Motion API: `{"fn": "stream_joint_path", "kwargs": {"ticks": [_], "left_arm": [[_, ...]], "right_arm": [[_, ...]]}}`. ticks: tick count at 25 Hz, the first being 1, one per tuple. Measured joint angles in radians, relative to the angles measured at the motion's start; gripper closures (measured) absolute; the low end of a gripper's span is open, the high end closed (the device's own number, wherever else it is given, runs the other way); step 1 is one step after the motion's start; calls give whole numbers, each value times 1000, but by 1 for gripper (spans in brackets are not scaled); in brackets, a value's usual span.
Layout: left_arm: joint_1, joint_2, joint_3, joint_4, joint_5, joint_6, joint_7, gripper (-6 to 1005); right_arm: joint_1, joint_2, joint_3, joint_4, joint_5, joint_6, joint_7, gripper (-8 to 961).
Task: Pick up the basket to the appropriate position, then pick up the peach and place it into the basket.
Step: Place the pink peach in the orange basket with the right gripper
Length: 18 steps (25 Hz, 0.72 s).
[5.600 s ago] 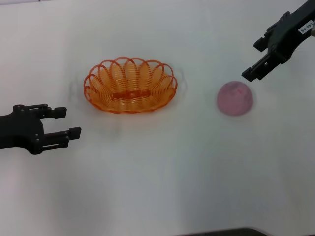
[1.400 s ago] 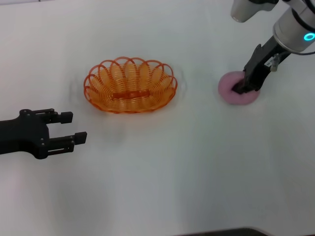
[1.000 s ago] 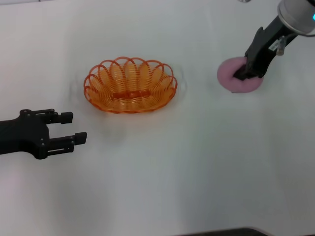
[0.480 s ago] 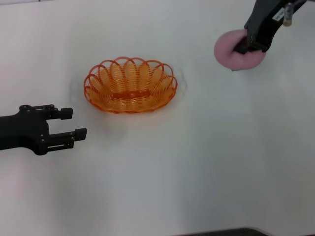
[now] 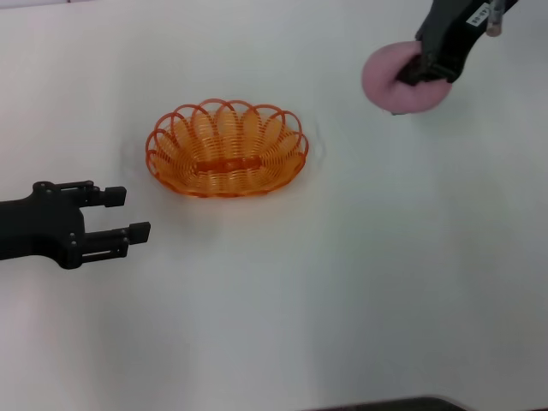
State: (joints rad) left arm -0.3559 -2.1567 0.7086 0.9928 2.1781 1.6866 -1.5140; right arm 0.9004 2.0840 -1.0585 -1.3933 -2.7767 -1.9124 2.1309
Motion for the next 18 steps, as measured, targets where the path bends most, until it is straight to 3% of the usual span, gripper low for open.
{"fn": "stream_joint_path", "kwargs": {"ticks": [7,18], "left_arm": [[-1,-1,0,0,0,-2,1,325],[-5,-2,0,-4,2,0,0,324]], "right_arm": [[-12,0,30,-1,127,51,-1,901],[-44,3,24,4,343,239,-9,901]]}}
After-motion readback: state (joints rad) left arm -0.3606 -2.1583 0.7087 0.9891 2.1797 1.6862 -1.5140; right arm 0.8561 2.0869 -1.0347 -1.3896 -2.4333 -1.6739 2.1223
